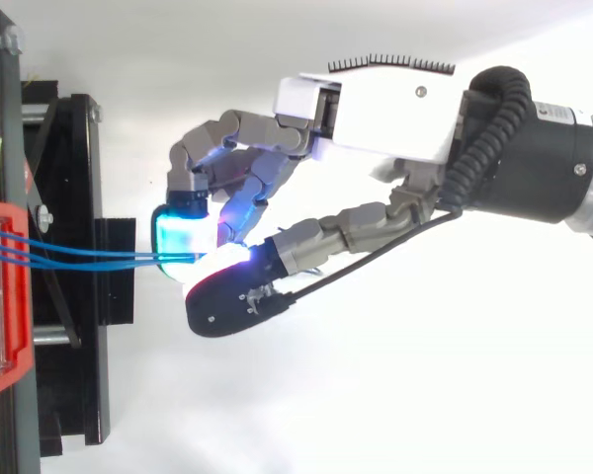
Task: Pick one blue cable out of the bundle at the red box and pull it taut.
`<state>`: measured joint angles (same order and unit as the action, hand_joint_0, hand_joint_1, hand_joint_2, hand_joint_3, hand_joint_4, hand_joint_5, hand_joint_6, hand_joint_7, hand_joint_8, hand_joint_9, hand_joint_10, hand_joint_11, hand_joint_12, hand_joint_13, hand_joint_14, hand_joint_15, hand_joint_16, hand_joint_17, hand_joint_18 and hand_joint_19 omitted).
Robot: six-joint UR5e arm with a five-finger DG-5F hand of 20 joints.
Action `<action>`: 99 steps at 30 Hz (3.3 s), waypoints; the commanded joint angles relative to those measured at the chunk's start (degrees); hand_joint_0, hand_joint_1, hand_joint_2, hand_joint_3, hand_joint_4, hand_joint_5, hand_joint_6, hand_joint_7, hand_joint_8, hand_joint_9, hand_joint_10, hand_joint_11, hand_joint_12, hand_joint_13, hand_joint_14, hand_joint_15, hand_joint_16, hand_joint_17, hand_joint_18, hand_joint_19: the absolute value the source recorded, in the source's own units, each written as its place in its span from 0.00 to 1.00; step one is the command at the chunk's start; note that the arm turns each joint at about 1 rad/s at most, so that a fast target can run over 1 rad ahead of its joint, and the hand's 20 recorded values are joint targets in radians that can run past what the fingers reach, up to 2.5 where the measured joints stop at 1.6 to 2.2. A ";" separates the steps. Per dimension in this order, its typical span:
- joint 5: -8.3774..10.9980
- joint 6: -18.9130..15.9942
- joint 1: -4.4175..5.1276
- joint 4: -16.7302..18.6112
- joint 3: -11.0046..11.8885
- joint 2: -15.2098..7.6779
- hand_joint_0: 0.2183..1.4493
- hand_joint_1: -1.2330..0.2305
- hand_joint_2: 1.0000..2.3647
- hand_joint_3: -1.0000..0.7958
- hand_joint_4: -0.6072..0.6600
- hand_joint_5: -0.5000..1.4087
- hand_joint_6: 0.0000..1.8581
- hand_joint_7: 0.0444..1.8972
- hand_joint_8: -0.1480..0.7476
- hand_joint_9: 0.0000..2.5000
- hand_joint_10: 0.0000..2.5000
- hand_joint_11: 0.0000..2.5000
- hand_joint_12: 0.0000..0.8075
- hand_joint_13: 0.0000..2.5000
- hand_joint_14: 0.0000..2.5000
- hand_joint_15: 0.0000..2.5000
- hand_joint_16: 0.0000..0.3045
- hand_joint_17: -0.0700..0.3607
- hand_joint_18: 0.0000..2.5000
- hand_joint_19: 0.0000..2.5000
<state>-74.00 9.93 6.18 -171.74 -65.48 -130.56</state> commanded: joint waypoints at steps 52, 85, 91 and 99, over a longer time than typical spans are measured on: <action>0.00 0.00 -0.02 0.00 0.17 0.05 0.33 0.23 0.02 0.48 0.58 0.21 0.46 0.59 0.53 0.44 0.01 0.28 0.41 0.23 0.00 0.09 0.16 0.41 0.24 0.11; 0.00 0.00 -0.11 0.00 0.26 0.05 0.46 0.19 0.02 0.46 0.35 0.16 0.51 0.57 0.44 0.34 0.00 0.24 0.40 0.18 0.00 0.08 0.15 0.41 0.21 0.10; 0.00 -0.53 -0.11 0.00 0.35 0.13 0.47 0.19 0.02 0.44 0.36 0.16 0.50 0.53 0.42 0.32 0.01 0.23 0.40 0.17 0.00 0.07 0.15 0.41 0.20 0.09; 0.00 -0.53 -0.11 0.00 0.35 0.05 0.46 0.17 0.02 0.43 0.39 0.15 0.50 0.51 0.40 0.29 0.00 0.22 0.40 0.16 0.00 0.07 0.15 0.41 0.20 0.08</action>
<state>-74.00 9.41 6.06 -171.74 -65.15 -130.50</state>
